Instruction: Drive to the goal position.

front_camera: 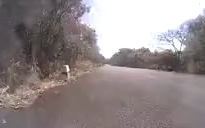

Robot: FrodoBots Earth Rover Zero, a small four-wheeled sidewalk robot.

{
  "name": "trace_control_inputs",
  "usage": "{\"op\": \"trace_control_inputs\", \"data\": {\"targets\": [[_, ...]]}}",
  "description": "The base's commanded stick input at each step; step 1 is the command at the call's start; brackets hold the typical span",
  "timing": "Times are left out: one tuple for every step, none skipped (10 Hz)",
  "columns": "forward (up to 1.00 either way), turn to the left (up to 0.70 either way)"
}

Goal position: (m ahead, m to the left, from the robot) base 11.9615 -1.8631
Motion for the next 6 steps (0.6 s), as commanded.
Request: {"op": "trace_control_inputs", "data": {"targets": [[0.5, 0.0], [0.5, 0.0], [0.5, 0.0], [0.5, 0.0], [0.5, 0.0], [0.5, 0.0]]}}
